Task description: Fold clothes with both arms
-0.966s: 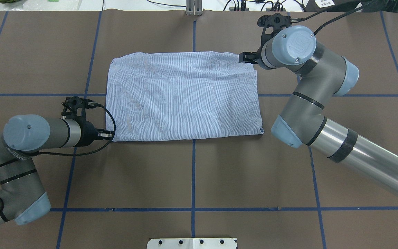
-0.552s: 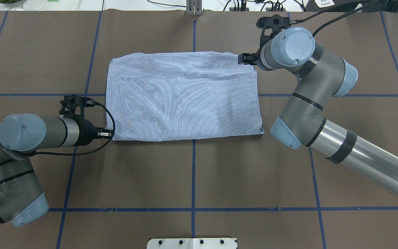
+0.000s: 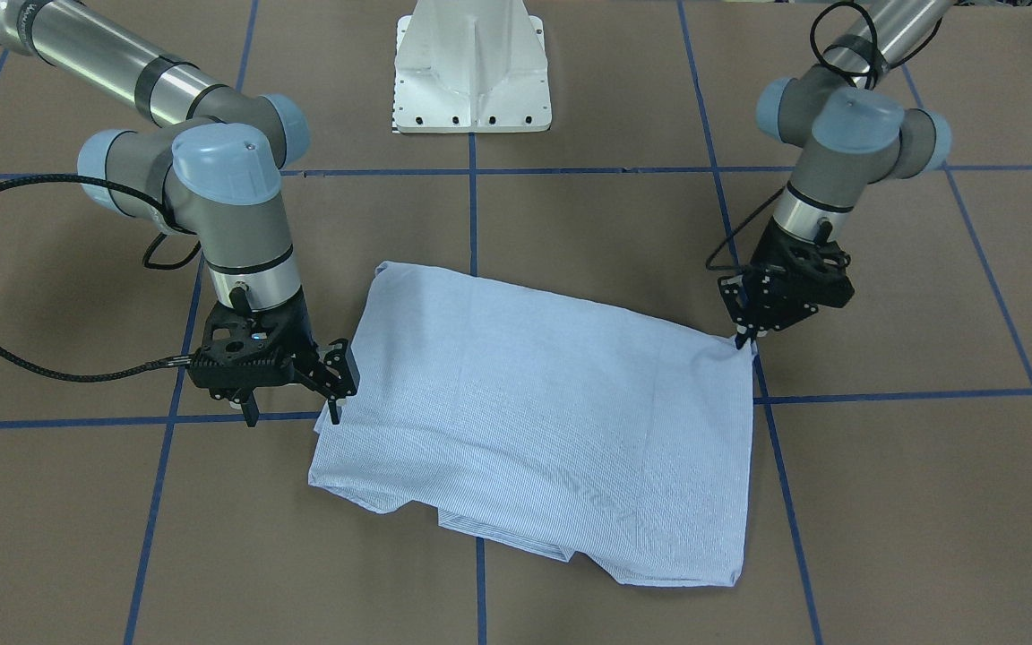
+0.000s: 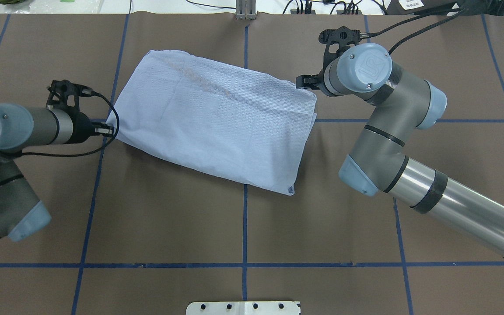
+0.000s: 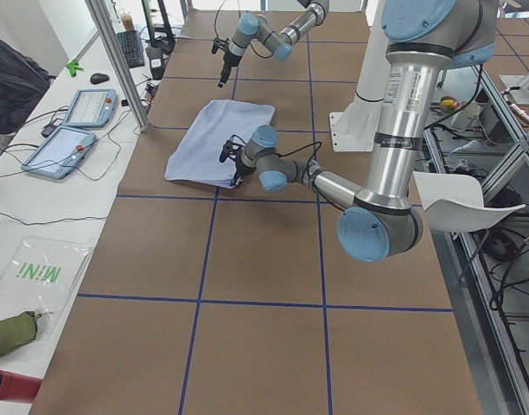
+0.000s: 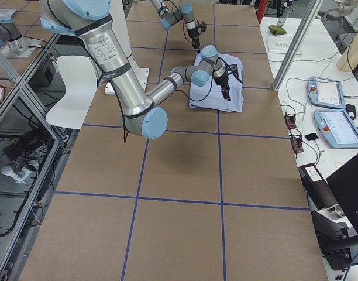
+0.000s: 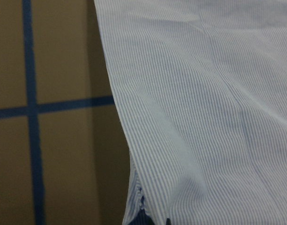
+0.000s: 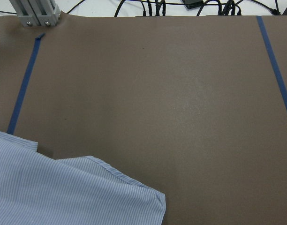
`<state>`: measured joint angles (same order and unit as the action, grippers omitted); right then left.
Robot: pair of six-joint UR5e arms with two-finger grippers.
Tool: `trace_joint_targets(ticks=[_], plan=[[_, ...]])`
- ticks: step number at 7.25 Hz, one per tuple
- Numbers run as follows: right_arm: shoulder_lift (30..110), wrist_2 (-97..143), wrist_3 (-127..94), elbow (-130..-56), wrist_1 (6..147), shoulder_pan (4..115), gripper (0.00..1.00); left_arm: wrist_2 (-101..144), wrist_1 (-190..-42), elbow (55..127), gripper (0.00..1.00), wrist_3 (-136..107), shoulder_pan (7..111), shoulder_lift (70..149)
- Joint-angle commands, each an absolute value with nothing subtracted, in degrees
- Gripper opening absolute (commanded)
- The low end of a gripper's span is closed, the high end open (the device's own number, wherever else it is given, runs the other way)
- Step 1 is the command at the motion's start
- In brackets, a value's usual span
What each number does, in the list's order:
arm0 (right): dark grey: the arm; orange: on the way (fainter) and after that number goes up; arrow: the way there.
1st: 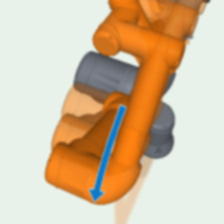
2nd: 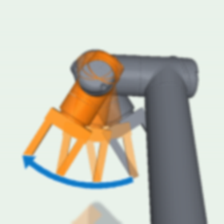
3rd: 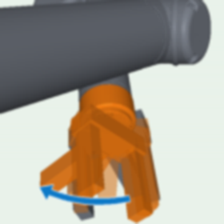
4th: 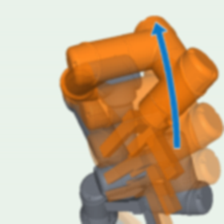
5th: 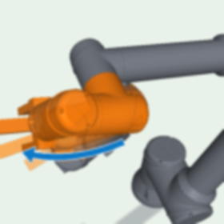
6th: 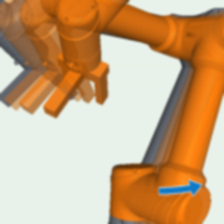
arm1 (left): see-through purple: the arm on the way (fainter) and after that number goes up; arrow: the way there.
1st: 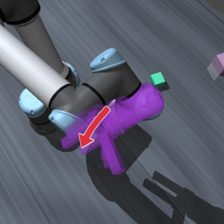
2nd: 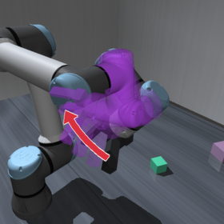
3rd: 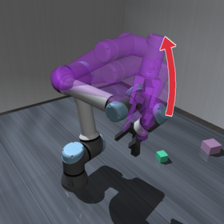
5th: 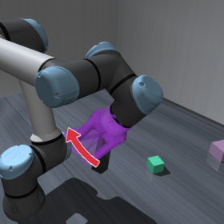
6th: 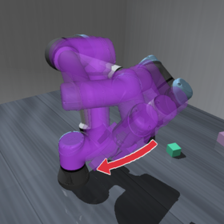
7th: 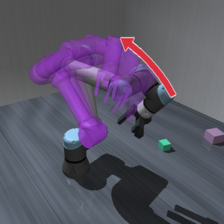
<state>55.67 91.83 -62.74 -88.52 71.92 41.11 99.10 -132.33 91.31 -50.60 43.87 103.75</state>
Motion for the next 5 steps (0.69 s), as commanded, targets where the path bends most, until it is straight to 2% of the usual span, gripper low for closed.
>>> trace_joint_targets(ticks=[1,3,4,5], plan=[[55.90,91.76,-63.02,-89.82,71.98,40.26,1.00,99.05,-132.36,75.14,0.00,-44.57,51.39,116.04],[56.42,91.76,-63.89,-92.01,72.42,39.03,1.00,96.09,-133.41,57.04,0.00,-43.43,54.04,130.09],[56.43,91.67,-65.90,-93.59,72.68,38.24,1.00,94.85,-133.94,50.34,0.00,-43.51,54.05,136.60],[57.03,91.67,-67.31,-95.26,72.77,37.19,1.00,94.92,-134.29,48.62,0.00,-43.42,54.14,138.32]])
